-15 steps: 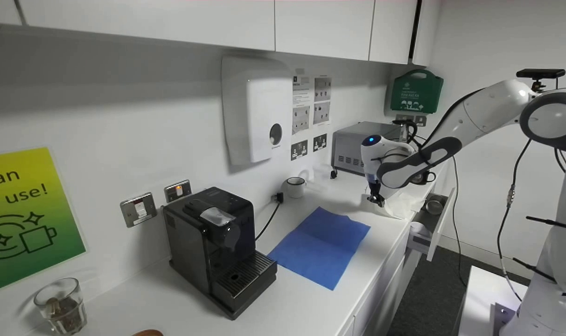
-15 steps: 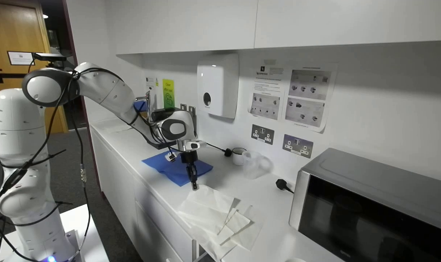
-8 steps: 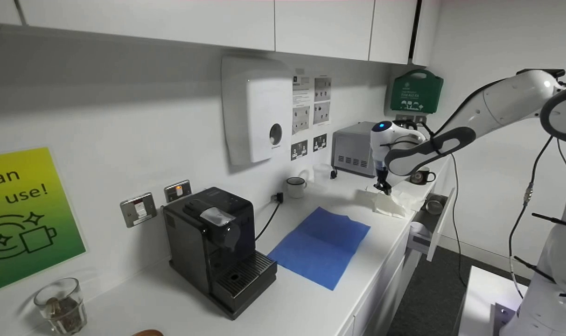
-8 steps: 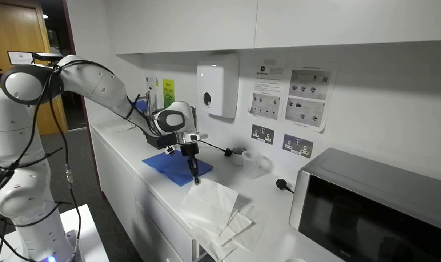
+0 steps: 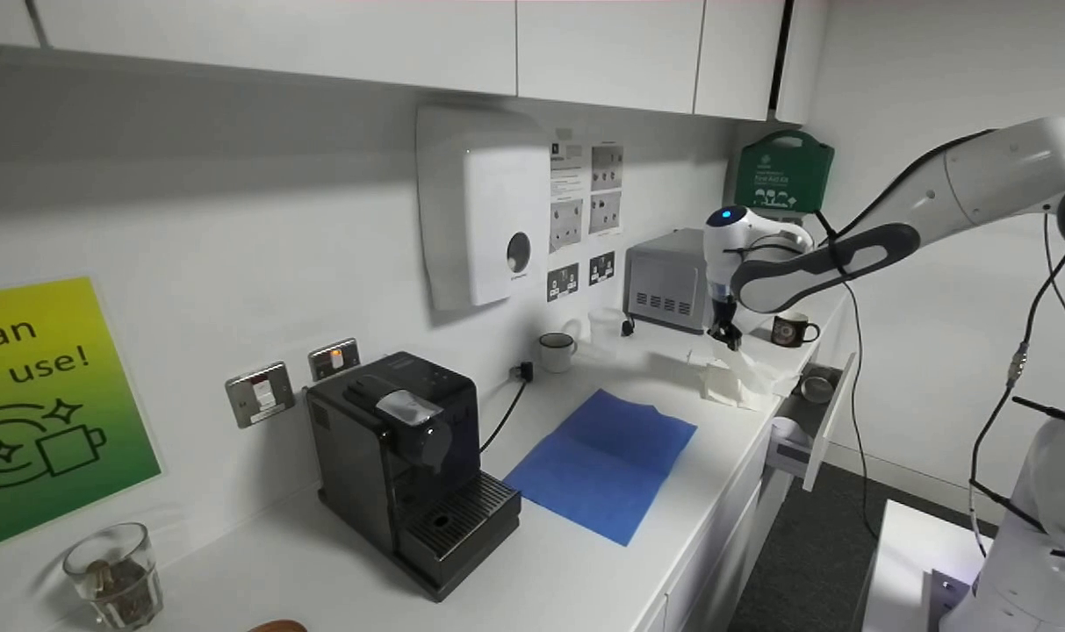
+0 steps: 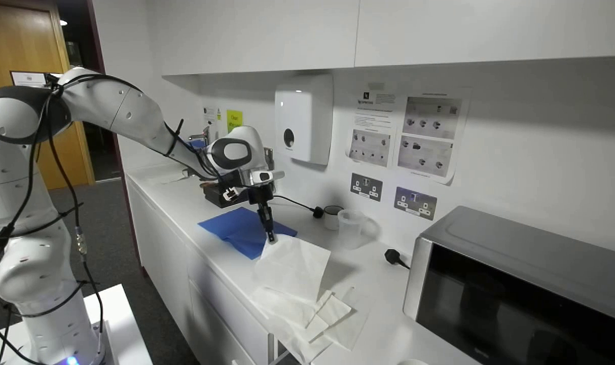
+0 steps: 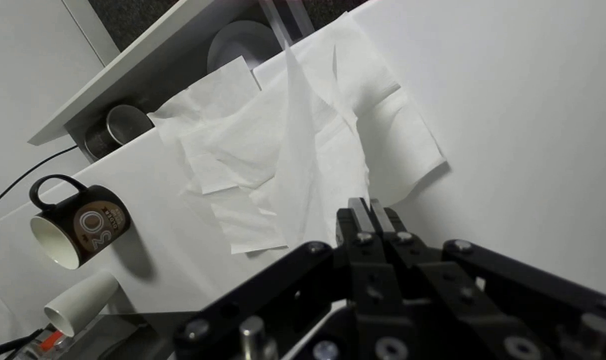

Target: Unfold the blue placemat, place the white napkins on the mat then fold the mat in half

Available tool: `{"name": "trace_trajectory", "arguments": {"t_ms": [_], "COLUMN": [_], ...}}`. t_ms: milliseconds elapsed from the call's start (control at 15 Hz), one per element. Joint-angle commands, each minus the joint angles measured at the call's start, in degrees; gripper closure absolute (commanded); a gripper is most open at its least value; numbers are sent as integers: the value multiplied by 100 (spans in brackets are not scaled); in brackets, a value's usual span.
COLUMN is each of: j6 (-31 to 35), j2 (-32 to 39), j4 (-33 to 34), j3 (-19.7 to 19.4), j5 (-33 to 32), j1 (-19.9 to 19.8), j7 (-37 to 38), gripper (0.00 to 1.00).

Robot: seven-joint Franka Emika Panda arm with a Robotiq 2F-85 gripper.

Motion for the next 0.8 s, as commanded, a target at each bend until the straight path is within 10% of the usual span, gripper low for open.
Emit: {"name": "trace_trajectory", "arguments": {"t_ms": [0, 733], "j6": [-383, -969], "j2": [-192, -173], "j4": [99, 354], "j3": [271, 946], "j5": [-190, -101], "j1": [-25, 256], "j7": [200, 568], "gripper": [100, 100]}}
